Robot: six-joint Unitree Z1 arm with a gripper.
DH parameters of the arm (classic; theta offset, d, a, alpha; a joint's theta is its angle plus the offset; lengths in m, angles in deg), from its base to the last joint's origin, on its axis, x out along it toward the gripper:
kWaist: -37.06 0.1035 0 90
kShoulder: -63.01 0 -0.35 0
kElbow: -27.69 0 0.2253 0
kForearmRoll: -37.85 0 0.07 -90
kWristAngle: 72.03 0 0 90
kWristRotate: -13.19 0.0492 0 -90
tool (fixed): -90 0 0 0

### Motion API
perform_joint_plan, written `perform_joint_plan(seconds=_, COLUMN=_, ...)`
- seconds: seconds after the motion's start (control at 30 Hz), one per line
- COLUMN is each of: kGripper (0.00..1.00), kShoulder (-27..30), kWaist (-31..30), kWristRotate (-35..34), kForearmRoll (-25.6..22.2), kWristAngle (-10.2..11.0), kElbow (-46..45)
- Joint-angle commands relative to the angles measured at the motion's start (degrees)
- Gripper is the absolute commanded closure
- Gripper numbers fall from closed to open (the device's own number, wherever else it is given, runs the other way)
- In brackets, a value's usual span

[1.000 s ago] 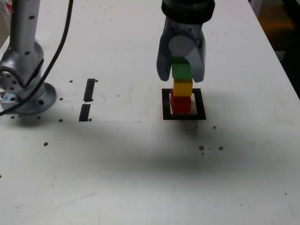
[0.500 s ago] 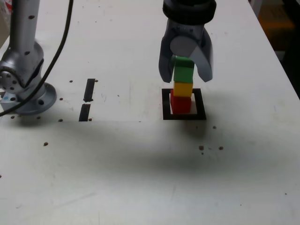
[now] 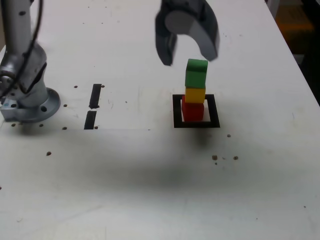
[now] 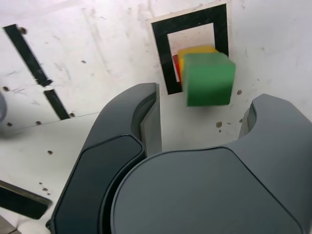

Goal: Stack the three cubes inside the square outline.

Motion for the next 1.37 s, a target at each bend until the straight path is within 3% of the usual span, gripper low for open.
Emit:
perform_joint_plan(seconds=0.0, kGripper=0.31, kShoulder=2.3, kWaist=-0.2, kWristRotate=-0.4, kForearmRoll=-0.9, kWristAngle=0.5, kElbow=-1.1)
perform_joint_plan(seconds=0.2, kGripper=0.31, kShoulder=6.7, kWaist=-0.3, kWristRotate=-1.3, kForearmRoll=-1.7, kWristAngle=1.4, kElbow=-4.8)
perform_joint_plan(seconds=0.5, kGripper=0.29, kShoulder=14.5, kWaist=-0.3, kWristRotate=-4.1, kForearmRoll=0.9, kWristAngle=2.5, kElbow=-19.9)
perform_joint_plan(seconds=0.63, kGripper=0.29, kShoulder=16.0, kWaist=-0.3, kWristRotate=-5.0, kForearmRoll=4.1, kWristAngle=2.2, kElbow=-25.4)
perform_joint_plan(seconds=0.73, kGripper=0.28, kShoulder=16.5, kWaist=-0.3, kWristRotate=-5.6, kForearmRoll=9.7, kWristAngle=1.3, kElbow=-32.1)
perform_joint_plan(seconds=1.03, kGripper=0.28, kShoulder=16.4, kWaist=-0.3, kWristRotate=-6.4, kForearmRoll=18.1, kWristAngle=0.6, kElbow=-40.9)
perform_joint_plan(seconds=1.23, kGripper=0.27, kShoulder=16.6, kWaist=-0.3, kWristRotate=-6.7, kForearmRoll=26.7, kWristAngle=-0.4, kElbow=-48.4)
perform_joint_plan(seconds=1.33, kGripper=0.27, kShoulder=16.9, kWaist=-0.3, kWristRotate=-6.7, kForearmRoll=27.8, kWristAngle=-0.4, kElbow=-49.6)
